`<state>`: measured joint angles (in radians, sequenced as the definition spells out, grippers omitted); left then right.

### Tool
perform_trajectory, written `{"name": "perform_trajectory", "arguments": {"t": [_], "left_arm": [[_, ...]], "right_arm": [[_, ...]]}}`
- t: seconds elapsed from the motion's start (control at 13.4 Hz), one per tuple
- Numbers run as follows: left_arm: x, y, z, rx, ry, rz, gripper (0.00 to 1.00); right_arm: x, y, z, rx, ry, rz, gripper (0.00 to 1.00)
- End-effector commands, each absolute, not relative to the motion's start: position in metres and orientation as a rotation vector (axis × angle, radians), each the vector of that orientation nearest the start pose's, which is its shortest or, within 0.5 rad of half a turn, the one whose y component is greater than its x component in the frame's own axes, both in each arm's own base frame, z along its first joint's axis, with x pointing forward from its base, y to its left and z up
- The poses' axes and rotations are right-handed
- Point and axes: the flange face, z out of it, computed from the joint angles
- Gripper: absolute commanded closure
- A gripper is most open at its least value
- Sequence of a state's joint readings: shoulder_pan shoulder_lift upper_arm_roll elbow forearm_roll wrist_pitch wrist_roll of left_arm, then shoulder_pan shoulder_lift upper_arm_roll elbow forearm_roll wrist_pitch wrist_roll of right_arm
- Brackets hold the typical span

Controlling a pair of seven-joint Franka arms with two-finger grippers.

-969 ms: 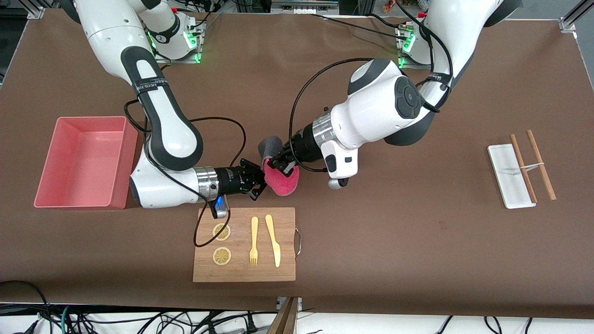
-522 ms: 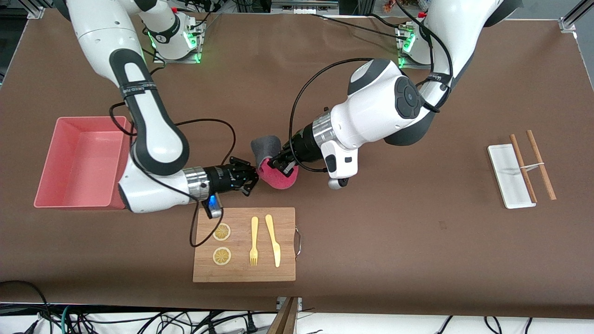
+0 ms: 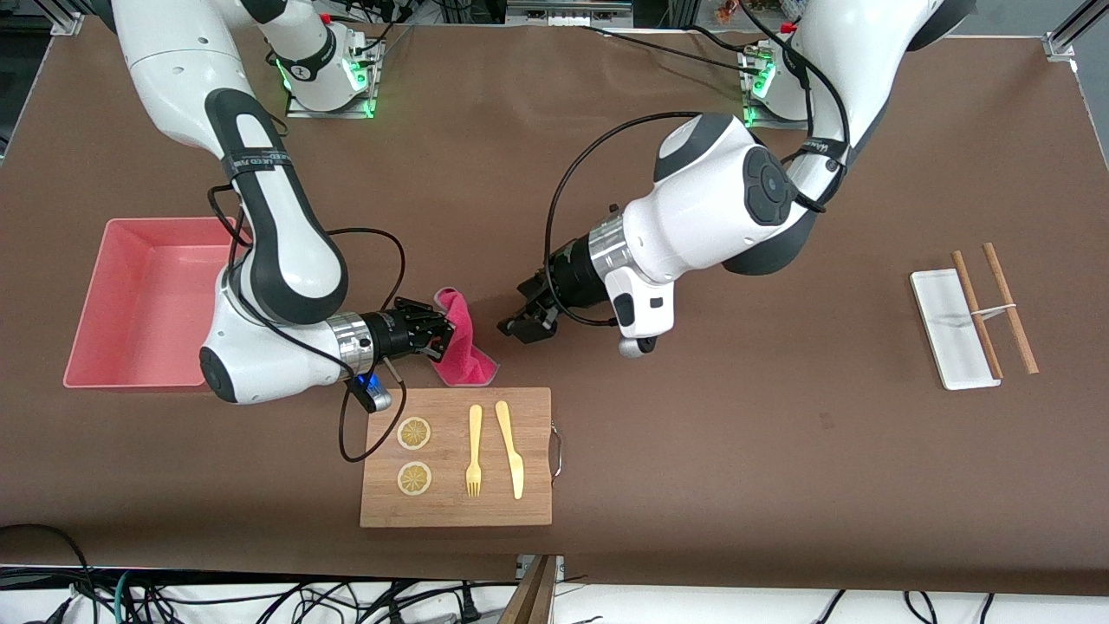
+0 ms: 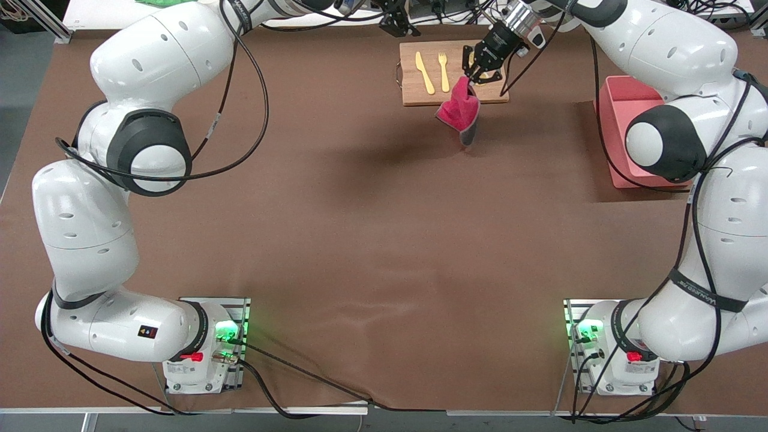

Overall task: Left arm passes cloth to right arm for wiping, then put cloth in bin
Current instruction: 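Pull the cloth away with the right gripper while the left gripper retracts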

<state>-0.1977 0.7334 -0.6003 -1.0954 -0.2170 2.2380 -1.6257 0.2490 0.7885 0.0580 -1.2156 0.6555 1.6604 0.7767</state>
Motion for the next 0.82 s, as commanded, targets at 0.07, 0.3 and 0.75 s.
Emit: {"name": "perform_trajectory", "arguments": {"t": [0.07,0.3,0.75], "left_arm": [[0.667,-0.391,0.514,2.021,1.362,-0.366,0.0],[0.663,-0.355,0.536,2.156,1.382,-0.329,0.0],[0.593,-0.242,0.617,2.665,0.966,-0.218,0.0]], "right_arm": [[0.657,0.266,0.292,-2.635,0.755,0.874,1.0],[0.636,0.282,0.267,-2.828,0.666,0.872,1.0],[0.636,0.228,0.237,-3.031,0.518,0.871,1.0]]}}
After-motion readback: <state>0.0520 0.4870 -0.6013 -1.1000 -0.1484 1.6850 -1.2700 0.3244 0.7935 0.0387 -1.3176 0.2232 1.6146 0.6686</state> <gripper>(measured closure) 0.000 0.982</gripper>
